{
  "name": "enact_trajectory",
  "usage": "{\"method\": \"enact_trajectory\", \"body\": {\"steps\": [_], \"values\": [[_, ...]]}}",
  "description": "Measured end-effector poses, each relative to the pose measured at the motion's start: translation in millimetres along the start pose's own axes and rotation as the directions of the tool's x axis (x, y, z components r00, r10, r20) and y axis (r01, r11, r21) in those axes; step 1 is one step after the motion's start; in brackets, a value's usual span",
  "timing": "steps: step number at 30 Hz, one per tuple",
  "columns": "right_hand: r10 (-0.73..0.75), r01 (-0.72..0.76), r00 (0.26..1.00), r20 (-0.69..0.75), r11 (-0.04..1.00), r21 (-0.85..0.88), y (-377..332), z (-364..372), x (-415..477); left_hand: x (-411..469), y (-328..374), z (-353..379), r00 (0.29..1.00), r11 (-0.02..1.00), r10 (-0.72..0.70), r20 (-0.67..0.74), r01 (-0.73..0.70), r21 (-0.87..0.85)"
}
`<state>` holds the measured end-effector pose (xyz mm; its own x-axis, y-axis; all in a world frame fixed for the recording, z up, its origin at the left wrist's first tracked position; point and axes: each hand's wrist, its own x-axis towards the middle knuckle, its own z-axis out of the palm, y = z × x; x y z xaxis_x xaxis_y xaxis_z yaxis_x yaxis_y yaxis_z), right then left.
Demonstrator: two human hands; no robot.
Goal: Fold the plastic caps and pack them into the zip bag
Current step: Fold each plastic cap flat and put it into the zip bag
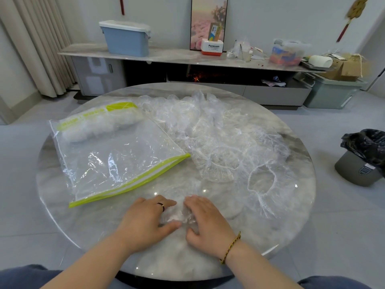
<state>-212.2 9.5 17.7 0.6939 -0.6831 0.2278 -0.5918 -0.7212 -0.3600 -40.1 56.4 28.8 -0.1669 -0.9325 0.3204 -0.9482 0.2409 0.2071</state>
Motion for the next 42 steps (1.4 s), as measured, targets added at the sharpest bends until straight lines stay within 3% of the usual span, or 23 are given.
{"method": "enact_trajectory", "body": {"steps": [5,7,9,10,12,13,15,17,19,21,22,24,27,29,31,35,38,40,42], "values": [[0.092,-0.111,0.986,0.137,0.984,0.140,-1,-15,10,3,0,4,0.998,0.993,0.032,-0.046,-0.026,0.116],[0.142,-0.157,0.985,0.102,0.974,0.163,1,-17,12,8,0,3,1.000,0.995,-0.001,-0.027,0.004,0.097],[0.218,-0.216,0.976,0.014,0.955,0.201,2,-16,12,9,0,0,0.996,0.995,-0.090,-0.008,0.090,-0.045],[0.281,-0.265,0.959,-0.030,0.930,0.254,2,-15,12,8,0,0,0.984,0.963,-0.179,0.008,0.177,-0.205],[0.430,-0.363,0.900,-0.071,0.830,0.424,0,-13,14,11,2,-2,0.897,0.773,-0.427,0.116,0.429,-0.467],[0.496,-0.397,0.866,-0.064,0.760,0.514,-1,-12,15,13,4,0,0.837,0.657,-0.522,0.166,0.518,-0.547],[0.586,-0.448,0.810,-0.021,0.641,0.624,-3,-10,20,18,7,-1,0.738,0.540,-0.643,0.203,0.626,-0.563],[0.618,-0.474,0.786,-0.008,0.612,0.633,-4,-7,24,20,14,-6,0.710,0.596,-0.692,0.133,0.665,-0.449],[0.616,-0.482,0.787,-0.037,0.652,0.586,-5,-5,26,20,16,-5,0.766,0.750,-0.639,-0.074,0.599,-0.280],[0.571,-0.457,0.817,-0.080,0.725,0.516,-6,-4,26,16,18,4,0.877,0.921,-0.390,-0.281,0.377,-0.101],[0.538,-0.435,0.838,-0.096,0.762,0.479,-6,-2,25,15,20,6,0.920,0.968,-0.242,-0.308,0.252,-0.006],[0.477,-0.402,0.873,-0.104,0.824,0.399,-5,1,26,13,21,16,0.975,0.987,-0.082,-0.206,0.108,0.117],[0.414,-0.364,0.885,-0.213,0.901,0.237,-11,3,29,15,18,21,0.989,0.975,-0.145,0.005,0.142,0.173],[0.365,-0.342,0.908,-0.206,0.929,0.141,-15,5,29,16,14,27,0.984,0.975,-0.155,0.092,0.137,0.177],[0.340,-0.352,0.925,-0.168,0.935,-0.050,-15,8,29,16,12,29,0.979,0.972,-0.162,0.123,0.136,0.193],[0.361,-0.357,0.932,-0.023,0.909,-0.214,-10,11,27,16,11,32,0.979,0.977,-0.159,0.124,0.138,0.162],[0.398,-0.402,0.916,-0.053,0.903,-0.155,-6,10,28,26,15,13,0.957,0.975,-0.222,0.184,0.217,0.049],[0.397,-0.407,0.905,-0.154,0.912,-0.040,0,8,25,33,11,10,0.926,0.940,-0.332,0.179,0.340,-0.017],[0.445,-0.428,0.870,-0.211,0.895,0.123,2,2,27,34,9,7,0.837,0.842,-0.474,0.273,0.522,-0.138]]}}
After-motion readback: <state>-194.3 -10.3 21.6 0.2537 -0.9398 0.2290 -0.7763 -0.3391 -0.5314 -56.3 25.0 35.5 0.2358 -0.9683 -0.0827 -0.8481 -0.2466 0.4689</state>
